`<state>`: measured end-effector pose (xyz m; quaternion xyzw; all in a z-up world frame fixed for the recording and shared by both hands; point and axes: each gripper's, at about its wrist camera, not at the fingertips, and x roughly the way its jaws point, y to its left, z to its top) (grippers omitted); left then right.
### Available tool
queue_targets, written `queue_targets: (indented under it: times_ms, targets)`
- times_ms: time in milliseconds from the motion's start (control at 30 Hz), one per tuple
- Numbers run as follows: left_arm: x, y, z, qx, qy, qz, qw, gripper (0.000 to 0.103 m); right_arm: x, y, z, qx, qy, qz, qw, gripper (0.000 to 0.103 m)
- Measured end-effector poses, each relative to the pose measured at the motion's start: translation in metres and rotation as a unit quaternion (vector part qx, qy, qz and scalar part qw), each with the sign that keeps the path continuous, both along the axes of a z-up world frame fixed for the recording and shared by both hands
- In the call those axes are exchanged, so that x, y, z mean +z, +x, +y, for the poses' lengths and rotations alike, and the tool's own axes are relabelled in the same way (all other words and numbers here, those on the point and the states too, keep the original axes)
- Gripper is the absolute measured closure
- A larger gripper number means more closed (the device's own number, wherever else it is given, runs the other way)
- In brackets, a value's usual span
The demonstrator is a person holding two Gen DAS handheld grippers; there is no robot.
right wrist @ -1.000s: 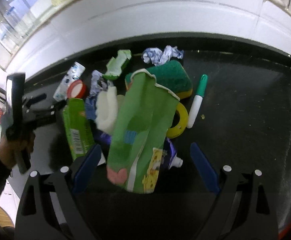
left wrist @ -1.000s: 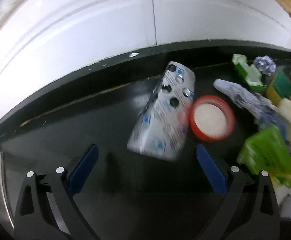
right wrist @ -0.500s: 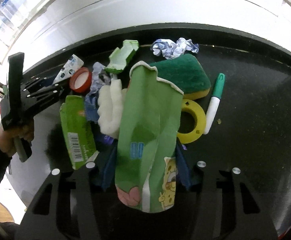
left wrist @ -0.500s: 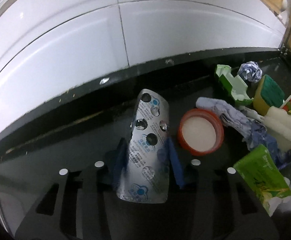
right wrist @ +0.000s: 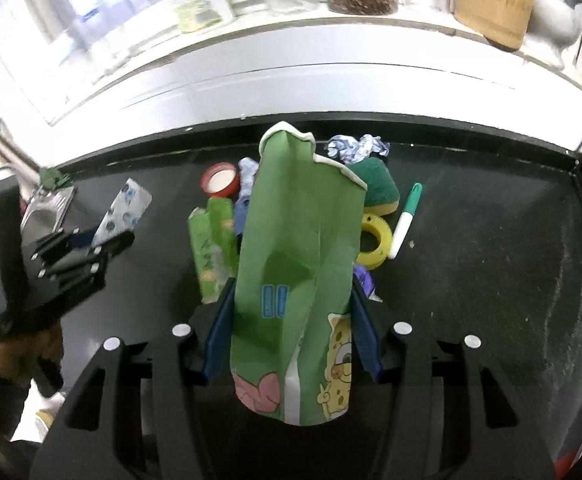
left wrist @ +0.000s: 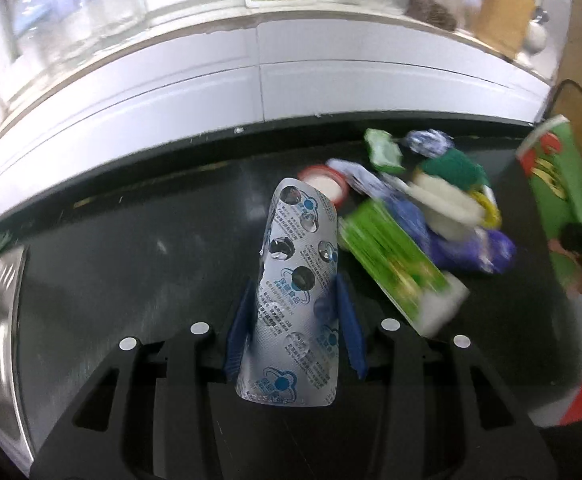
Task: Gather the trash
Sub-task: 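Grasp the white blister pack with the left tool while the right tool grasps the green juice carton, then carry blister pack and carton to the black bin and open both tools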
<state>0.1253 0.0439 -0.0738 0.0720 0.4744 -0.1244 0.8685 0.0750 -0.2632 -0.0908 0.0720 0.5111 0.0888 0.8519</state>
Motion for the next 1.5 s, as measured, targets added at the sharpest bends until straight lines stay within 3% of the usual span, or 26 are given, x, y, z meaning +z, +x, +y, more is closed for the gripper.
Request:
queue_targets:
  times_ms: [233,433,600,700,800,933,1033,1233,1333,1500]
  targets:
    - [0.008,-0.073,-0.012,0.003,-0.003,0.011,0.9999,0.062,-0.003,-0.043,0.011,0.017,-0.004,0.001,1.0,0.05]
    - [0.011,-0.091,-0.003,0.022,-0.002,-0.001,0.9998,0.062,-0.002,-0.061,0.027,0.036,-0.01,-0.001,0.999,0.05]
    - [0.024,-0.119,0.037,0.08,-0.003,-0.023,0.9965,0.062,0.006,-0.061,0.068,0.086,-0.007,-0.014,0.996,0.05]
    - [0.028,-0.144,0.072,0.132,-0.001,-0.028,0.9908,0.061,0.011,-0.061,0.113,0.148,-0.002,-0.022,0.989,0.049]
    - [0.029,-0.181,0.115,0.201,0.003,-0.029,0.9792,0.061,0.013,-0.066,0.172,0.219,0.004,-0.027,0.975,0.049]
    - [0.027,-0.241,0.171,0.293,0.01,-0.023,0.9557,0.061,0.011,-0.089,0.262,0.327,0.025,-0.02,0.945,0.049]
    - [0.019,-0.3,0.213,0.371,0.014,-0.01,0.9284,0.06,0.001,-0.119,0.325,0.401,0.03,-0.008,0.915,0.049]
    - [-0.012,-0.391,0.264,0.474,-0.003,0.024,0.8801,0.06,-0.022,-0.191,0.424,0.52,0.042,0.031,0.852,0.049]
    - [-0.032,-0.42,0.279,0.501,-0.021,0.036,0.8645,0.06,-0.044,-0.223,0.463,0.558,0.038,0.065,0.826,0.049]
    - [-0.069,-0.443,0.299,0.518,-0.039,0.05,0.853,0.059,-0.075,-0.253,0.505,0.584,0.02,0.094,0.806,0.049]
